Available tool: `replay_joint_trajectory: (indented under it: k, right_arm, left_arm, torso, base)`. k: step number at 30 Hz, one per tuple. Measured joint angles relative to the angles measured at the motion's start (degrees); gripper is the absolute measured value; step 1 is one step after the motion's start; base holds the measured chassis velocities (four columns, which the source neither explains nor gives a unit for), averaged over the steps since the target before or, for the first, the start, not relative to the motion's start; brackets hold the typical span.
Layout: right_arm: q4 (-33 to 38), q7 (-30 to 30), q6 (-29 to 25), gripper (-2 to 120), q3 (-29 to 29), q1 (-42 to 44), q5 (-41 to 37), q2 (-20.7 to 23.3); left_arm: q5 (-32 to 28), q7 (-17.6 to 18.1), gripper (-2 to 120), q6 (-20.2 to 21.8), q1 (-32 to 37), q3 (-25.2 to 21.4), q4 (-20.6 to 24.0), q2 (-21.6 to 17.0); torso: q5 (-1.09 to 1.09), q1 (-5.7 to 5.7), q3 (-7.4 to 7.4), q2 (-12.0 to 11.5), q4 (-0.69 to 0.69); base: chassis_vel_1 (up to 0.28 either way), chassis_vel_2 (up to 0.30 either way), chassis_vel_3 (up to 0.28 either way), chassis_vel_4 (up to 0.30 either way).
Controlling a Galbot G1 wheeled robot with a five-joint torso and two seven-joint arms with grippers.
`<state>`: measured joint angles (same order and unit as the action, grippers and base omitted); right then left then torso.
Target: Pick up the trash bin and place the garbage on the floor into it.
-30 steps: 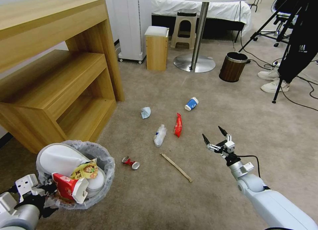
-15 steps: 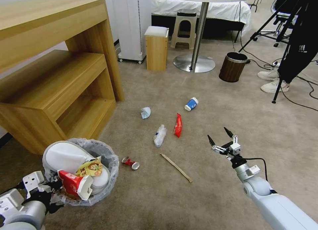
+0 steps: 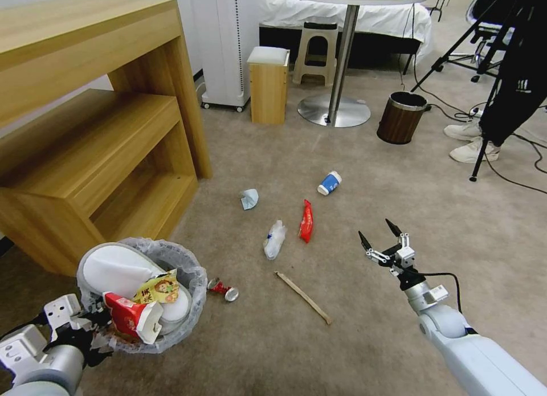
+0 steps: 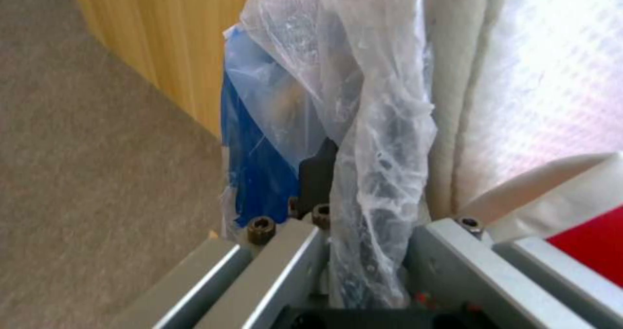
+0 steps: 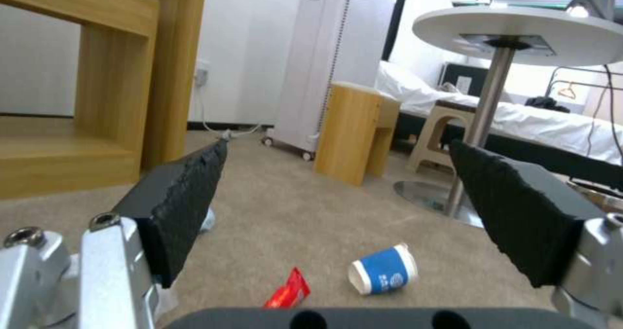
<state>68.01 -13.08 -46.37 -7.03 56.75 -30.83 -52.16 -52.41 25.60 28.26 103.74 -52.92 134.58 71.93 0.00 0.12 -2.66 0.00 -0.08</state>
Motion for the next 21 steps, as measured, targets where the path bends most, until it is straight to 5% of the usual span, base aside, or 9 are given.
replay_joint_trajectory:
  k: [21]
  right_arm:
    - [0.9,0.3,0.0,89,0.5,0.2,0.1,-0.1]
  left_arm:
    - [0.5,0.0,0,-0.7,-0.1,0.7,-0.1,0.1]
  torso:
    - [-0.01,0.0,0.0,0.0,-0.02]
  base:
    - [-0.08,0.084,0.077,-0.079]
